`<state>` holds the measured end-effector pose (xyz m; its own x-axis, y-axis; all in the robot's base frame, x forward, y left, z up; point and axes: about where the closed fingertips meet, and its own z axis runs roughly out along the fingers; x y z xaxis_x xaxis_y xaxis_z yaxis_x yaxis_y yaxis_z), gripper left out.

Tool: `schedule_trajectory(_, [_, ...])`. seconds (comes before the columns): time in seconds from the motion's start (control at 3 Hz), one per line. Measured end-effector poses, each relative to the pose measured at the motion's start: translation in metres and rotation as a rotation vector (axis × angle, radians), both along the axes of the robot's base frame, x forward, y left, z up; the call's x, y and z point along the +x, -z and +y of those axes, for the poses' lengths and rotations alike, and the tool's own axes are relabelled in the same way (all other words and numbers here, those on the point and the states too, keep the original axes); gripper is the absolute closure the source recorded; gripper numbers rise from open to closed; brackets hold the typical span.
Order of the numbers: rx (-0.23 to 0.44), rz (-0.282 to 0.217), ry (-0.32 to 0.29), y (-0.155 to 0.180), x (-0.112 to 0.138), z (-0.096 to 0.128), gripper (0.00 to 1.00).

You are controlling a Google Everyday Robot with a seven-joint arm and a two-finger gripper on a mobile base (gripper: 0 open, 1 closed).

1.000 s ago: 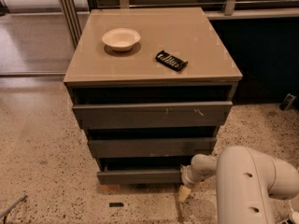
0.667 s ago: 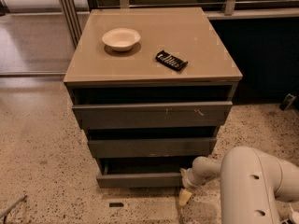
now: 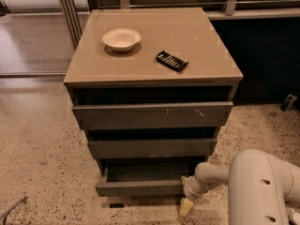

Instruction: Open bottom drawer

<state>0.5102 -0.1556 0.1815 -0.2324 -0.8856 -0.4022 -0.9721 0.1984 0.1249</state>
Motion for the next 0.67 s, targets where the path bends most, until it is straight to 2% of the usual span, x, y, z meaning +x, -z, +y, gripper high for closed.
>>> schedule_trajectory(0.33, [0.026, 0.065, -0.032, -0.0166, -0.0413, 0.0151, 0.0])
schedule_trajectory(0.67, [0.026, 0.065, -0.032, -0.0166, -0.0413, 0.0151, 0.0])
